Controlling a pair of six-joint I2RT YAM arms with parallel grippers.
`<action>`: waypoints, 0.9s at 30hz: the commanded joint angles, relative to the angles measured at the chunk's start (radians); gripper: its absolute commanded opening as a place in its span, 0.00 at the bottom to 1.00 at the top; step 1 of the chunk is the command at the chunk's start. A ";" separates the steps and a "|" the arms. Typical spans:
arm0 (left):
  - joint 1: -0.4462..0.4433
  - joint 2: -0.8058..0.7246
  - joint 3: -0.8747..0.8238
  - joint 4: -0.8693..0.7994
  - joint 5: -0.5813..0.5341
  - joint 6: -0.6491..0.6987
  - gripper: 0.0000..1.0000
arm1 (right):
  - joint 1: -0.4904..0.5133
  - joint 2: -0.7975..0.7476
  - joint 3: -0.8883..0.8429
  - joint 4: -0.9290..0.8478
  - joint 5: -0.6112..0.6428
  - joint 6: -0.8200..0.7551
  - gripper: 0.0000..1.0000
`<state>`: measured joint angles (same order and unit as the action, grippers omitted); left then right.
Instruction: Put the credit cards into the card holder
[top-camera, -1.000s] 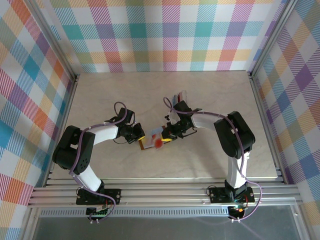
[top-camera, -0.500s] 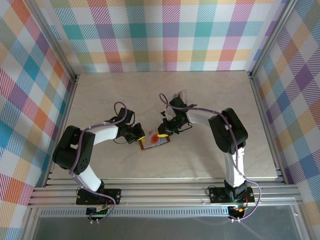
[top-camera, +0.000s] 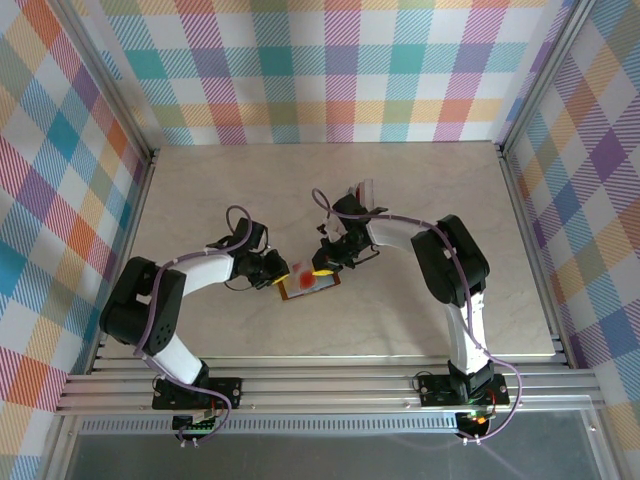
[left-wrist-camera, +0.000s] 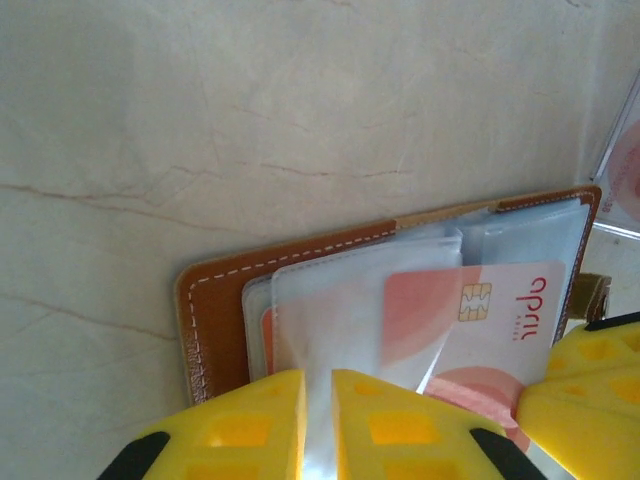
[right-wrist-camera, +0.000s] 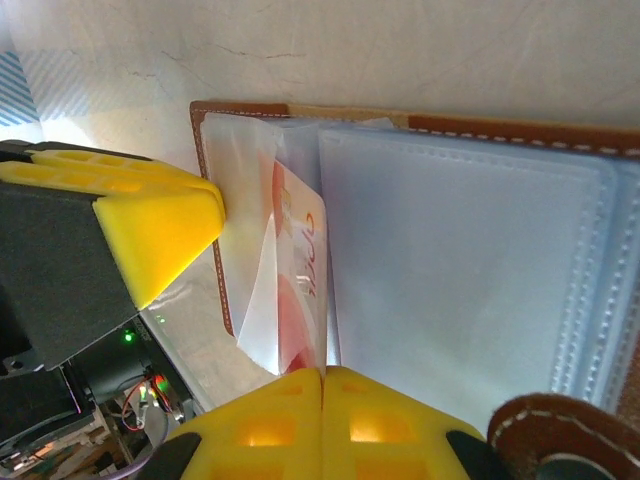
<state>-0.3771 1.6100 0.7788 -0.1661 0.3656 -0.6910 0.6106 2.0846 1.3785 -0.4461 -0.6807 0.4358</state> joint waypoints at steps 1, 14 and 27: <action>-0.007 -0.048 -0.035 -0.090 -0.063 0.010 0.16 | 0.009 0.010 0.022 -0.047 0.037 -0.039 0.00; -0.006 -0.054 -0.028 -0.139 -0.120 0.023 0.00 | 0.014 0.023 0.048 -0.084 0.050 -0.078 0.00; -0.018 0.022 -0.012 -0.121 -0.105 0.028 0.00 | 0.045 0.059 0.104 -0.084 0.021 -0.089 0.00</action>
<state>-0.3782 1.5867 0.7677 -0.2794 0.2684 -0.6823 0.6334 2.1162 1.4544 -0.5133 -0.6518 0.3725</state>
